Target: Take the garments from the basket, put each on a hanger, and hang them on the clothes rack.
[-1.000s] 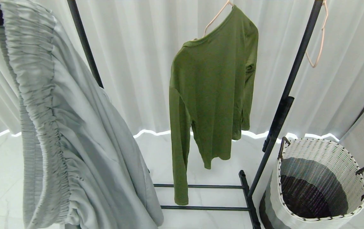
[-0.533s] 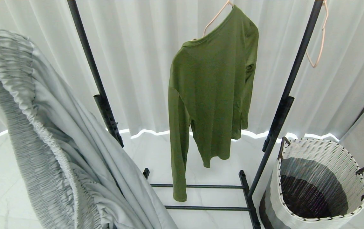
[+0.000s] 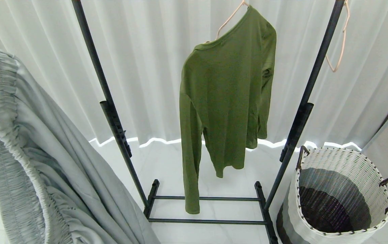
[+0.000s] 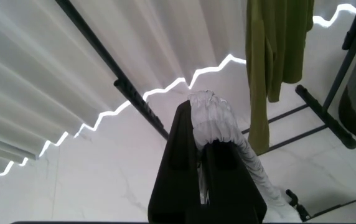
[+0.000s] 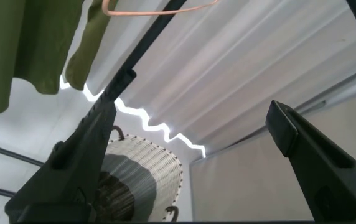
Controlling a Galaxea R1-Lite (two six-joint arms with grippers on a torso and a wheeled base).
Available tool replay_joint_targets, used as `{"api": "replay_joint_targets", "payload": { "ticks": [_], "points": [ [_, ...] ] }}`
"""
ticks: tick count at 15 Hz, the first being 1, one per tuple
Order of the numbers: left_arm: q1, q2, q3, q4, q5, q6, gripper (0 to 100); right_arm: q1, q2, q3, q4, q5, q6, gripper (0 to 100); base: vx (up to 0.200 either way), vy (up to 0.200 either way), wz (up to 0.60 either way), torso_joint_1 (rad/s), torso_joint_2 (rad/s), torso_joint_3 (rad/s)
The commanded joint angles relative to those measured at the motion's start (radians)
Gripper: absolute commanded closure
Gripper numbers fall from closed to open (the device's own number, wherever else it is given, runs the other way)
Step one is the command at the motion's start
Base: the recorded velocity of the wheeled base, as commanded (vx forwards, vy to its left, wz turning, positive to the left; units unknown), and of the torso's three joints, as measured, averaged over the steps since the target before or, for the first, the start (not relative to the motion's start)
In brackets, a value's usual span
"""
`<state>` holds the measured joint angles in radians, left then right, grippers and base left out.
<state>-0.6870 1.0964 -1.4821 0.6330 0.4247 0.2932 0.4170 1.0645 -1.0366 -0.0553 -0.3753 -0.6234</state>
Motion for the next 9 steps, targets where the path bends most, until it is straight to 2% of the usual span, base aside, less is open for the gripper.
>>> {"api": "replay_joint_targets", "payload": {
  "ticks": [1,4,9],
  "points": [
    [0.0,-0.001,0.008,0.001,0.0,0.0,100,-0.006,0.002,0.001,0.0,-0.001,0.002,0,0.0,0.0,0.0,0.0,0.0,0.0],
    [0.0,-0.001,0.014,0.001,0.0,0.0,100,-0.014,0.002,0.003,0.0,0.001,0.022,0,0.0,0.0,0.0,0.012,-0.05,-0.046],
    [0.0,-0.003,0.022,0.001,0.0,0.001,100,-0.014,-0.001,0.012,0.0,0.001,0.033,0,0.0,0.0,0.0,0.104,-0.39,-0.282]
  ]
}}
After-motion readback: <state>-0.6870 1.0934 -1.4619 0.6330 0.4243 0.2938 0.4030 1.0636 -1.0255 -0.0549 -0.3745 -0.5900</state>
